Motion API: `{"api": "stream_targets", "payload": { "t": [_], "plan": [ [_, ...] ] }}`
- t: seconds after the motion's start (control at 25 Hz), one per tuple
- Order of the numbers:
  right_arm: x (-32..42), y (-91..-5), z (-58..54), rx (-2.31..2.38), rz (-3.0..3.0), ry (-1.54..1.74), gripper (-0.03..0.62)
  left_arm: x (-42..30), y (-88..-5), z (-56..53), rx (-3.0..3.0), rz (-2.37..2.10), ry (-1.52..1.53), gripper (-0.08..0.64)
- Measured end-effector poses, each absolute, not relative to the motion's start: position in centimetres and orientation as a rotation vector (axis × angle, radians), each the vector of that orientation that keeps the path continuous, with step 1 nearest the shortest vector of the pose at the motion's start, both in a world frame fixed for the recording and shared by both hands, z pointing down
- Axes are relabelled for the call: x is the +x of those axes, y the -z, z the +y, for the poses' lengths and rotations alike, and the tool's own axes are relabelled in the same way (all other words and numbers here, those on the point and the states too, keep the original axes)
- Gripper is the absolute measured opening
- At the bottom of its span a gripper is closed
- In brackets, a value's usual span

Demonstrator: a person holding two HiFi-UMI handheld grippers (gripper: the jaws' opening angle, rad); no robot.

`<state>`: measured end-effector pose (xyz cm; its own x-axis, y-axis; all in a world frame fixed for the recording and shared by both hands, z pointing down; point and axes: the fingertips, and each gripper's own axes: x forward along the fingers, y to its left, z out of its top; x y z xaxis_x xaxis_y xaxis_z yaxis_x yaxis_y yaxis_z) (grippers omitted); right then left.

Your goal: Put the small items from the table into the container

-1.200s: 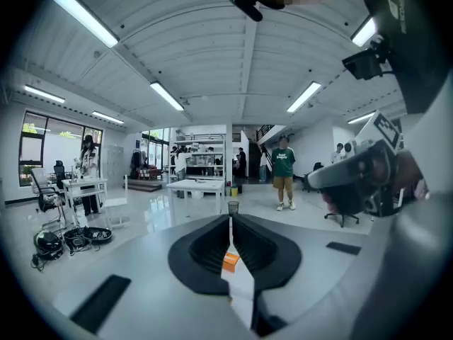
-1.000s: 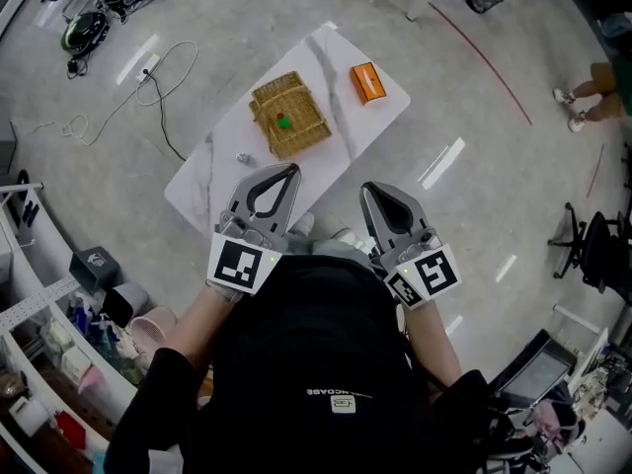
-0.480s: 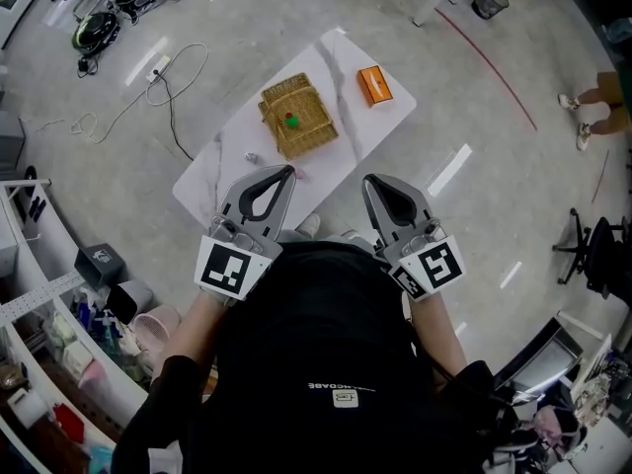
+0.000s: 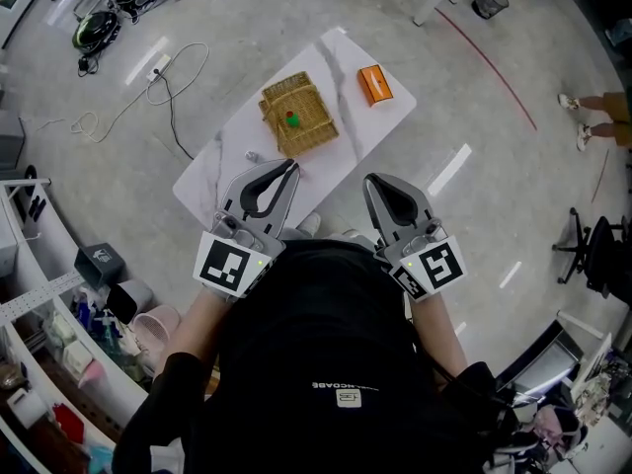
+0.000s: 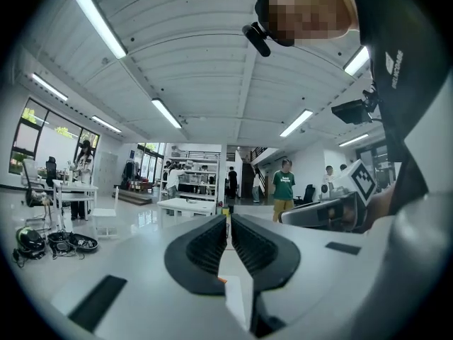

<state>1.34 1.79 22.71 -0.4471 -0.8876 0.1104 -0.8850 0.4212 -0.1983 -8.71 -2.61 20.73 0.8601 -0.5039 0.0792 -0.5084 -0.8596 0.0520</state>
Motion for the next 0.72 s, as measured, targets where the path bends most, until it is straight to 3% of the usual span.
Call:
{"api": "stream_targets", "payload": {
  "t": [0.72],
  "plan": [
    [1.6,-23.3,2.5,-1.707,2.607,0.398,0.009,-9.2,-23.0,-3.2,2.934,-0.795,-0.166,0.014]
  ]
}}
